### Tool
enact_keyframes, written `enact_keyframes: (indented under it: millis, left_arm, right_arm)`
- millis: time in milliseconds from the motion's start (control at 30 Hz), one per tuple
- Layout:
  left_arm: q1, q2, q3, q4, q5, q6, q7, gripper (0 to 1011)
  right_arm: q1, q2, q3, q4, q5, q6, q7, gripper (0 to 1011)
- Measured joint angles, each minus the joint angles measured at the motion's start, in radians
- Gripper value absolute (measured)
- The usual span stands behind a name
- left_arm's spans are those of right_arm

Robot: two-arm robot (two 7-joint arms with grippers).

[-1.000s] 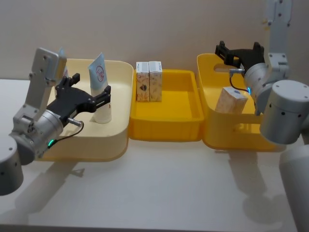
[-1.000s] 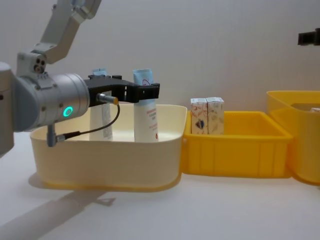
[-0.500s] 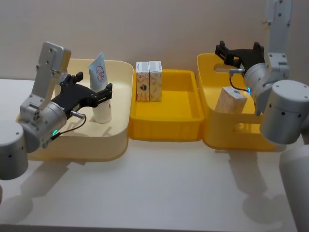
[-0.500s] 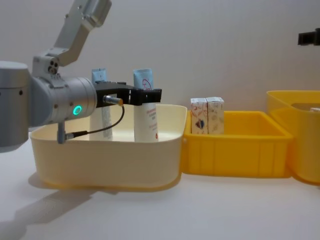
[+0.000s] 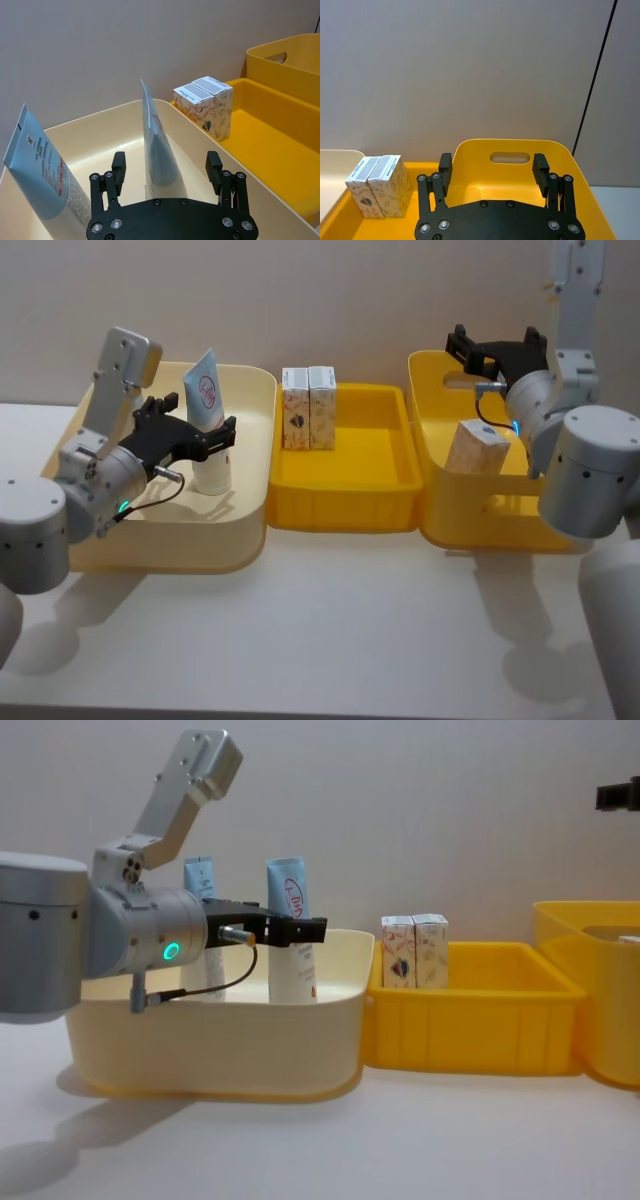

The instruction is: Bimanual collaborative sorting of washing and personal care products

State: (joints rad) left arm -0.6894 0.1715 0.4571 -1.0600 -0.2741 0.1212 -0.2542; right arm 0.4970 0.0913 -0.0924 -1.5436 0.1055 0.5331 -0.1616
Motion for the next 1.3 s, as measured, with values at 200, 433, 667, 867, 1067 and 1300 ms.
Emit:
enact_keyframes:
  millis: [200,433,667,867,1067,1300]
  left_arm:
    - [-0.026,-0.012,0.007,0.048,0.017,-0.016,-0.006,1000]
    - [-0.047,-0.023,0.013,0.086,0.031,-0.029,-0.011,1000]
    - [-0.059,-0.028,0.017,0.109,0.04,-0.037,-0.013,1000]
    - [-0.063,-0.031,0.018,0.118,0.044,-0.04,-0.015,1000]
    - [-0.067,-0.032,0.019,0.126,0.046,-0.042,-0.016,974]
    - [-0.069,-0.034,0.02,0.13,0.048,-0.044,-0.016,807]
  right_arm:
    - [0.0,0.0,0.0,0.0,0.0,0.0,0.0,1001]
    - [0.0,0.0,0.0,0.0,0.0,0.0,0.0,1001]
    - [0.0,0.0,0.0,0.0,0.0,0.0,0.0,1001]
    - [0.0,0.0,0.0,0.0,0.0,0.0,0.0,1001]
    - [0.0,0.0,0.0,0.0,0.0,0.0,0.0,1001]
    - [0.0,0.0,0.0,0.0,0.0,0.0,0.0,1001]
